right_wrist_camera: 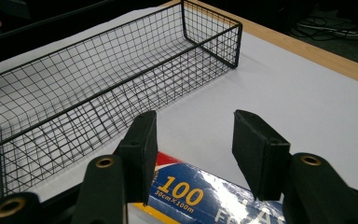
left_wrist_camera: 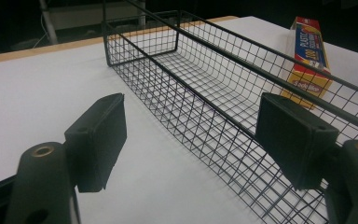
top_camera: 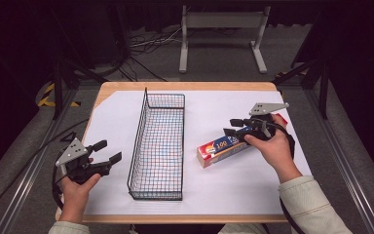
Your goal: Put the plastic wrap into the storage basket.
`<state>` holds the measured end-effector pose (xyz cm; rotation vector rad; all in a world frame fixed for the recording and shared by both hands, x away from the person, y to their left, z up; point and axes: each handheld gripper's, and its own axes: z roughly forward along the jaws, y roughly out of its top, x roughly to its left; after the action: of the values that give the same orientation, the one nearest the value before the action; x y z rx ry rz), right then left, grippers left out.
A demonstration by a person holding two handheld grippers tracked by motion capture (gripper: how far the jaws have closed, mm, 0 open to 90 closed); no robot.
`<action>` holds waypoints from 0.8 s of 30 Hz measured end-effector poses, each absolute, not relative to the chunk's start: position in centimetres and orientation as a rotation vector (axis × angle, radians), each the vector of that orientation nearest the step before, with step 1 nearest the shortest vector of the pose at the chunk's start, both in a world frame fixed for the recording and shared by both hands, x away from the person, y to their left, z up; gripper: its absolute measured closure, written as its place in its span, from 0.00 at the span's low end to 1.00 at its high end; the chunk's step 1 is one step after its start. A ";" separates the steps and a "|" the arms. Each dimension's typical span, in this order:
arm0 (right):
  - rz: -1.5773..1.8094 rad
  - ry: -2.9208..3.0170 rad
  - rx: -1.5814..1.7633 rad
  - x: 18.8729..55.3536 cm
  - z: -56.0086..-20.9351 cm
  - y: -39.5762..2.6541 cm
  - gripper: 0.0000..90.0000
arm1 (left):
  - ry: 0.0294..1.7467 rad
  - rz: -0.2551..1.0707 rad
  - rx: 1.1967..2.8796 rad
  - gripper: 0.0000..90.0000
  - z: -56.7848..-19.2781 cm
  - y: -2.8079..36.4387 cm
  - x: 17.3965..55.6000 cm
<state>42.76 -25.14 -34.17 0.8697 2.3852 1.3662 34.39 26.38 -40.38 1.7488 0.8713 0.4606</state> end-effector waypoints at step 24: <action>1.132 2.541 1.081 46.8 -35.6 -21.6 1.00 | 0.885 0.464 1.758 0.30 -40.8 26.4 34.5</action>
<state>46.78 -21.60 -35.58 1.0810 2.5407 1.1323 34.55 26.40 -40.76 1.7582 0.8851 0.4638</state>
